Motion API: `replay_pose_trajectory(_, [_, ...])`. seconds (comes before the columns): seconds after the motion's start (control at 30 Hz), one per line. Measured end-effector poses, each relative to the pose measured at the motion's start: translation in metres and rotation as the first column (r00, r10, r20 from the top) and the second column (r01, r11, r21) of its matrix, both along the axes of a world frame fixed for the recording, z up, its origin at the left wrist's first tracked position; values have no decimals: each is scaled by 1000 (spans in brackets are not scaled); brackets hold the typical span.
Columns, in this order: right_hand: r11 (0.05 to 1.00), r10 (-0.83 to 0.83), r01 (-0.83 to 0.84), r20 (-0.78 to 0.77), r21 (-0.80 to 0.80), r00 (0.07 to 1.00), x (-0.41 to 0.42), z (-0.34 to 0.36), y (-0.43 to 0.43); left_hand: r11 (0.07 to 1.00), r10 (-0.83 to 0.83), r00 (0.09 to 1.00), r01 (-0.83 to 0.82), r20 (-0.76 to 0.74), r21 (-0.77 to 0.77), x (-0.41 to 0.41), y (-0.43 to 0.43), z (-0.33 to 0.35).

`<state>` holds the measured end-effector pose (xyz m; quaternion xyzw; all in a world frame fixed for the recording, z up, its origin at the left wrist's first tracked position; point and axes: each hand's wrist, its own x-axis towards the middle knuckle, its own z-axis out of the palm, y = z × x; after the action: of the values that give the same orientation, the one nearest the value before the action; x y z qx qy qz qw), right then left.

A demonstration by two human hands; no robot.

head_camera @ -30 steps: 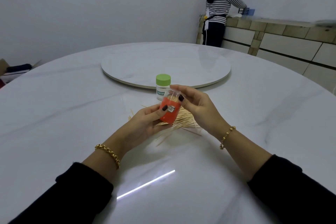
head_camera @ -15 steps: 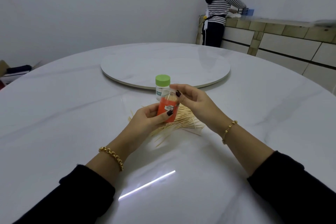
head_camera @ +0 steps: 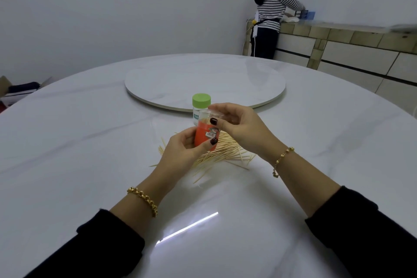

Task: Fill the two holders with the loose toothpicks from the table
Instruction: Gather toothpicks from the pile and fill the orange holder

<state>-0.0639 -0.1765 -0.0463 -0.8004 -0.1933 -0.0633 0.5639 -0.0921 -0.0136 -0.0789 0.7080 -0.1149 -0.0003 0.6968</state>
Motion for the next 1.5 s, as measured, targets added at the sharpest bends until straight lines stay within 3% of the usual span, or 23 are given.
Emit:
replay_pose_trajectory(0.07, [1000,6,-5,8,-21,1000,-1,2,2,998,-43,999,42,-33,-42,1,2,0])
replay_pose_trajectory(0.27, [974,225,-221,-109,53,968,-3,7,-9,950,-250,957,213,-149,-228,0,4,0])
replay_pose_trajectory(0.47, [991,126,-122,-87,46,988,-1,6,-5,991,-120,988,113,-100,-78,-2,1,1])
replay_pose_trajectory(0.8, [981,192,-190,-97,35,977,-2,10,-10,991,-100,991,92,-85,-99,-2,2,2])
replay_pose_trajectory(1.27, [986,164,-163,-41,32,986,-5,11,-5,998,-26,997,23,-71,-51,1,2,-1])
replay_pose_trajectory(1.5, [997,25,-24,10,-80,1000,1,6,-3,998,29,999,-31,-46,-55,4,2,-2])
